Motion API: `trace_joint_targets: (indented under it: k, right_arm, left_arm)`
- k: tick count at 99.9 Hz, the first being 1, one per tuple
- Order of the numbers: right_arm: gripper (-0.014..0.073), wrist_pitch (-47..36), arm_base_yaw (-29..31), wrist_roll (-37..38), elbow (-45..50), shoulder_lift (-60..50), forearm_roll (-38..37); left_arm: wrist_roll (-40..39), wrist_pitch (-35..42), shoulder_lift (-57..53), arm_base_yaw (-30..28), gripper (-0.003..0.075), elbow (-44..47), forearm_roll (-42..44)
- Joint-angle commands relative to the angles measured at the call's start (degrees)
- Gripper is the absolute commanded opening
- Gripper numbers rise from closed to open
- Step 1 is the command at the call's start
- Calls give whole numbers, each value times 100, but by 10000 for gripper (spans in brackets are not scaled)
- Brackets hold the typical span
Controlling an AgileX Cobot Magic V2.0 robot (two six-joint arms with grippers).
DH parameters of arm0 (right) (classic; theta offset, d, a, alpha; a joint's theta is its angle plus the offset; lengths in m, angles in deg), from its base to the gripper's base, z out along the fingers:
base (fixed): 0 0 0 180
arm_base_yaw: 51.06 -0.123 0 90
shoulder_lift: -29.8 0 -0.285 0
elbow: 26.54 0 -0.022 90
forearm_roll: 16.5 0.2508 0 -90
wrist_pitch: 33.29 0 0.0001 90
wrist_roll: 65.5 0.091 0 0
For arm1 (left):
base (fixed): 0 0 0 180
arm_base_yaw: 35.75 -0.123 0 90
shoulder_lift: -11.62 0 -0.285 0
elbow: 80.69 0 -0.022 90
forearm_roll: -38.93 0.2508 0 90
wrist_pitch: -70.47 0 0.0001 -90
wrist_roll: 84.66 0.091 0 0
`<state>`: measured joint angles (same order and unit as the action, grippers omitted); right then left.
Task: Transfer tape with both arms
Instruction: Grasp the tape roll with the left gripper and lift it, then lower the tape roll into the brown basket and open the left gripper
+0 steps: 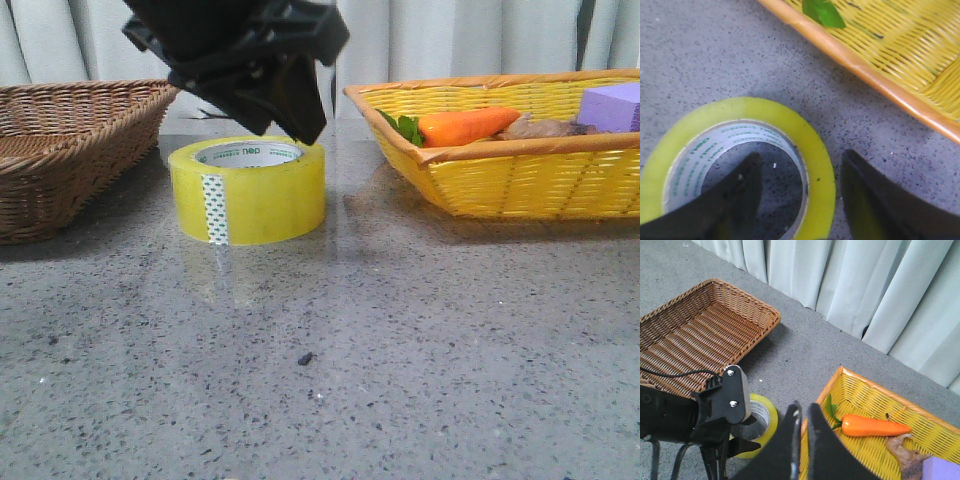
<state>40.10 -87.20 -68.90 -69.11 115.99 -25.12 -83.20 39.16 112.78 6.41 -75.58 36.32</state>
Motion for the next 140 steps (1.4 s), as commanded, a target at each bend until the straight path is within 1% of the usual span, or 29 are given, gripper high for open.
trace_joint_targets:
  k: [1, 32, 44, 51, 70, 82, 104, 118, 130, 140]
  right_arm:
    - [-74, 71, 25, -1, -101, -169, -127]
    - [-74, 89, 25, -1, -94, -169, -127]
    - [-74, 94, 25, -1, -94, -169, -127]
    - [-74, 120, 25, -1, -94, -169, -127]
    - [-74, 144, 25, -1, -94, -169, -127]
    - [-74, 144, 25, -1, -94, -169, -127]
    - [-74, 144, 25, -1, -94, -169, -127]
    - [-74, 132, 25, -1, -94, -169, -127]
    - [-74, 132, 25, -1, -94, -169, -127]
    - [-74, 132, 25, -1, -94, -158, -127]
  left_arm:
    - [-8, 286, -79, 34, 337, -222, -123]
    - [-8, 318, 346, 20, 336, -234, -174]
    - [-8, 318, 465, 20, 322, -284, -218]
    - [-8, 342, 475, 20, 283, -288, -242]
    - [-8, 329, 475, 20, 132, -288, -253]
    - [-8, 264, 430, 20, 79, -351, -264]
    - [-8, -212, 70, 13, 73, -851, -189]
    - [-8, -307, -394, 8, 73, -1230, 223]
    - [-8, -349, -829, -227, 73, -1292, 526]
    - [-8, -658, -1103, -705, 73, -1292, 536]
